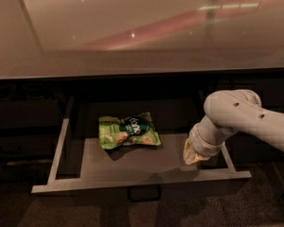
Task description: Open top drawer
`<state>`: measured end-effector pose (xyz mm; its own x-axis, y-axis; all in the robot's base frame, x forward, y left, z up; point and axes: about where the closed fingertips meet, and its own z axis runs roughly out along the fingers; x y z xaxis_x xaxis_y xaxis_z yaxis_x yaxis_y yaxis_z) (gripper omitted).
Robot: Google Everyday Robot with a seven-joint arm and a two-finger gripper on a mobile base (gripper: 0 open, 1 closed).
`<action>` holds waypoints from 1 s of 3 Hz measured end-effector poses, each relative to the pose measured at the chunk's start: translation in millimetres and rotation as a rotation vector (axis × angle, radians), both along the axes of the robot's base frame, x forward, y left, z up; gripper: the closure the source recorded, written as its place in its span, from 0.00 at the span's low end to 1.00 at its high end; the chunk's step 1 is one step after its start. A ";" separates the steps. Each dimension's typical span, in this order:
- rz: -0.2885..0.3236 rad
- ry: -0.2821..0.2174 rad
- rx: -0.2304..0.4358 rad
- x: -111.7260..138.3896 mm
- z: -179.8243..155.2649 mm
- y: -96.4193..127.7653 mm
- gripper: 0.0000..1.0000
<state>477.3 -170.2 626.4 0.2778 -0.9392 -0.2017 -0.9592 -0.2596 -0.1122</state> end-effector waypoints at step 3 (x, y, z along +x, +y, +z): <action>0.000 0.000 0.000 0.0 -0.1 0.0 0.34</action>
Offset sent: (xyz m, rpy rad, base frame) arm 0.0000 0.0000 0.0000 0.0000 0.0000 0.0000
